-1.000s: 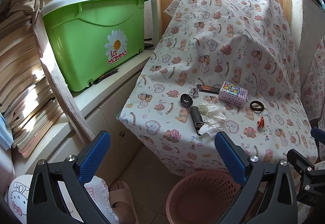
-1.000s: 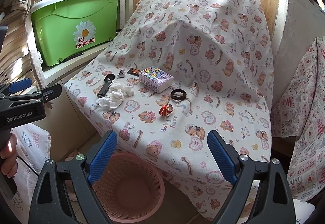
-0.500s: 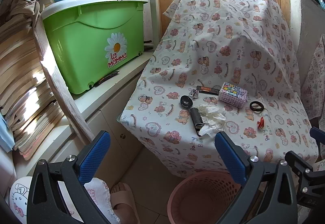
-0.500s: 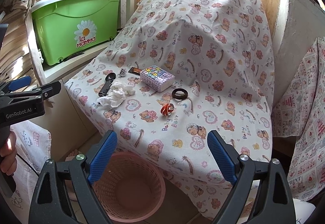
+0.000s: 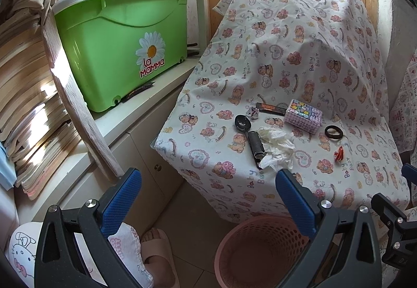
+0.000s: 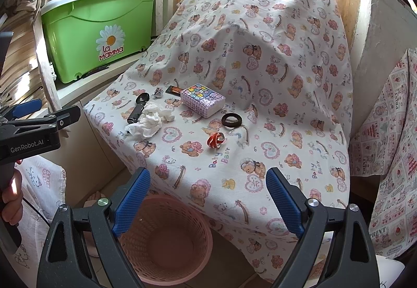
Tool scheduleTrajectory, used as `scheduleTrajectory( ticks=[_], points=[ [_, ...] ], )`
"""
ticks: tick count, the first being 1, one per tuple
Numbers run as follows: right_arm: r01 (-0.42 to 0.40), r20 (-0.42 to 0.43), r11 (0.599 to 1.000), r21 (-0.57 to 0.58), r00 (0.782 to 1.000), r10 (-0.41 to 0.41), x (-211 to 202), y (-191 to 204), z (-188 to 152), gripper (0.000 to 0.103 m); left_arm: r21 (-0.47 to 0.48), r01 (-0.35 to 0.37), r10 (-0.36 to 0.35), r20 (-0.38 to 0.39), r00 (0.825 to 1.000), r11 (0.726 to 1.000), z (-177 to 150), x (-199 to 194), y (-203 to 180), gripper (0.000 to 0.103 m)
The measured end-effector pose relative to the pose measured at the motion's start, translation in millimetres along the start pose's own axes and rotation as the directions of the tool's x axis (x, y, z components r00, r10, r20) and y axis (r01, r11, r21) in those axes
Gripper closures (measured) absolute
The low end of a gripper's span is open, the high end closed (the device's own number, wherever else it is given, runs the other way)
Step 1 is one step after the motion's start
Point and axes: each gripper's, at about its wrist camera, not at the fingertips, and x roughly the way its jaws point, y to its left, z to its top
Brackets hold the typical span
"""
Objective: Collect trash
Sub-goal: 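Grasp the black spoon with the left tool while the right tool grasps the black hair tie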
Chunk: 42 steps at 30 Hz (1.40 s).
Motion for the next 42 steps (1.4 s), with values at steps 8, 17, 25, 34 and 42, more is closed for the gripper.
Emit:
scheduleTrajectory(
  ticks=[8, 17, 25, 34, 42],
  points=[
    [-0.008, -0.038, 1.0, 0.0, 0.999, 0.008, 6.6, 5.2, -5.9, 0.024, -0.128, 0.109, -0.129, -0.156, 0.979, 0.986, -7.6, 26.2, 14.6, 0.001],
    [-0.104, -0.111, 0.991, 0.089, 0.987, 0.114, 26.4, -9.7, 8.5, 0.052, -0.067, 0.048, -0.059, -0.164, 0.985, 0.997, -3.4, 42.2, 6.1, 0.027],
    [-0.132, -0.137, 0.984, 0.117, 0.979, 0.148, 42.3, -32.2, 53.5, 0.072, -0.14, 0.144, -0.186, -0.367, 0.912, 0.98, 35.9, 77.0, 4.2, 0.035],
    [-0.171, -0.143, 0.963, 0.209, 0.969, 0.203, 94.3, -66.7, 94.5, 0.074, -0.251, 0.152, -0.259, -0.476, 0.841, 0.956, 104.7, 135.8, 2.8, 0.052],
    [-0.153, -0.161, 0.943, 0.294, 0.965, 0.207, 119.9, -92.7, 94.0, 0.055, -0.318, 0.127, -0.292, -0.551, 0.782, 0.94, 128.2, 190.5, -2.8, 0.068]
  ],
)
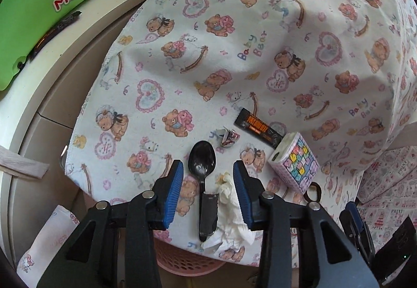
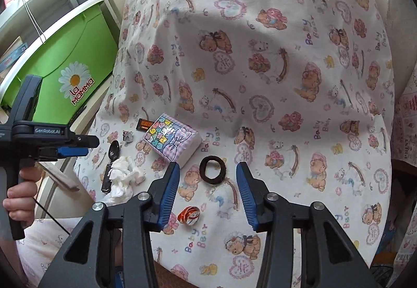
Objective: Collect trash
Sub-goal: 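Grasp the black spoon with the left tool while the right tool grasps the black hair tie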
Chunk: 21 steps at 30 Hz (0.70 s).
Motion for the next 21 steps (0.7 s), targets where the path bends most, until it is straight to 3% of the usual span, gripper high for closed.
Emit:
scheduleTrajectory(
  ticks=[3, 9, 13, 14, 15, 16, 21],
  points=[
    [-0.003, 0.008, 1.0, 0.004, 1.0, 0.003, -0.6, -1.2, 4.0, 0.055, 0.009, -0.012, 0.012, -0.015, 1.0, 1.0, 6.1, 11.3, 0.6, 0.078],
    [-0.018, -0.006, 1.0, -0.005, 1.0, 0.018, 0.3, 2.9, 3.8, 0.055, 0.016, -0.054, 0.055, -0.037, 0.998, 0.998, 6.0, 31.6, 1.6, 0.078],
    [-0.014, -0.007, 1.0, -0.021, 1.0, 0.013, -0.6, 7.4, 2.6, 0.054, 0.064, -0.149, 0.149, 0.002, 0.989, 0.987, 2.0, 39.1, -7.6, 0.079],
    [-0.018, -0.007, 1.0, -0.021, 1.0, 0.018, -0.6, 7.7, 2.4, 0.054, 0.079, -0.17, 0.169, 0.011, 0.986, 0.982, 0.9, 39.8, -10.9, 0.081],
    [-0.02, -0.008, 1.0, -0.02, 1.0, 0.02, -0.6, 7.8, 2.7, 0.054, 0.09, -0.17, 0.17, 0.011, 0.985, 0.981, 0.3, 41.2, -13.5, 0.095],
    [-0.018, -0.008, 1.0, -0.019, 1.0, 0.018, -0.5, 7.5, 2.6, 0.053, 0.094, -0.167, 0.168, 0.007, 0.986, 0.981, 0.2, 42.5, -15.2, 0.099],
    [-0.005, -0.021, 1.0, 0.011, 1.0, 0.006, 3.0, 0.4, 4.1, 0.048, 0.097, -0.167, 0.162, 0.05, 0.985, 0.981, 4.0, 27.1, -24.3, 0.103]
  ],
)
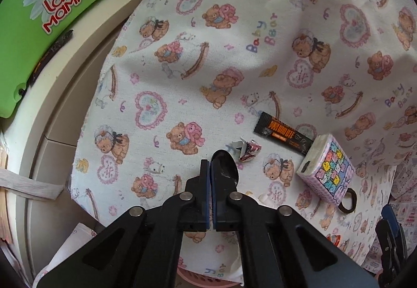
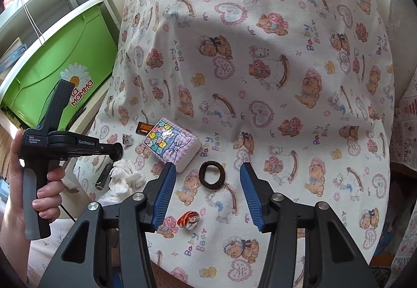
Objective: Collect trash
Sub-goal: 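Grasp the black spoon with the left tool while the right tool grasps the black hair tie, then carry spoon and hair tie over the pink basket and open both tools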
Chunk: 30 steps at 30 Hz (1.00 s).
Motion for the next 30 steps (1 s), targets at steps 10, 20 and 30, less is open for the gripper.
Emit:
scheduleTrajectory(
  ticks=[10, 20, 30],
  points=[
    [-0.095, -0.088, 0.991, 0.098, 0.991, 0.104, 25.9, -8.2, 8.9, 0.05, 0.074, -0.116, 0.089, 0.299, 0.95, 0.99, -3.7, -72.5, 3.1, 0.103],
    [0.074, -0.181, 0.994, 0.083, 0.982, -0.058, 67.2, -5.5, 10.7, 0.074, 0.077, -0.001, -0.023, 0.311, 0.95, 0.997, -16.3, -88.4, 18.3, 0.103],
    [0.008, -0.136, 0.976, 0.219, 0.99, 0.022, 55.6, -36.2, 13.8, 0.101, 0.132, -0.16, 0.078, 0.477, 0.876, 0.978, -49.8, -117.7, 13.7, 0.103]
  ],
)
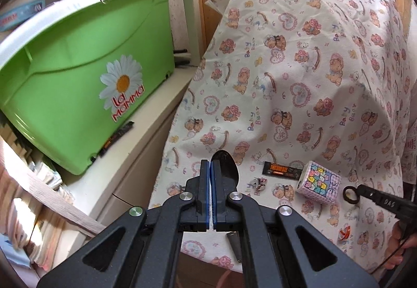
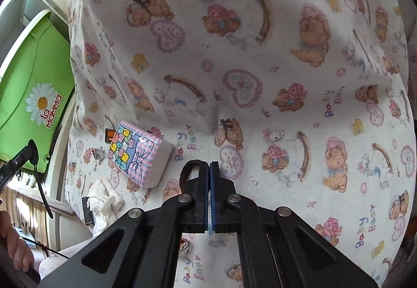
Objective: Collect trash
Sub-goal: 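Carry spoon and hair tie over the pink basket and open both tools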
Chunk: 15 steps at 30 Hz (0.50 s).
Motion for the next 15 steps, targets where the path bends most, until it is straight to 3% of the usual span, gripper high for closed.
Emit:
scheduleTrajectory(
  ticks=[4, 15],
  points=[
    [-0.05, 0.015, 0.999, -0.012, 0.999, 0.05, -12.8, -0.6, -1.9, 0.101, 0.013, -0.012, 0.012, 0.007, 1.0, 1.0, -10.3, -11.5, 1.5, 0.103],
    [-0.134, 0.05, 0.98, -0.148, 0.988, 0.143, -51.6, 29.2, -48.0, 0.101, -0.113, 0.094, -0.103, -0.075, 0.992, 0.989, -44.2, -32.7, 13.4, 0.103]
  ],
)
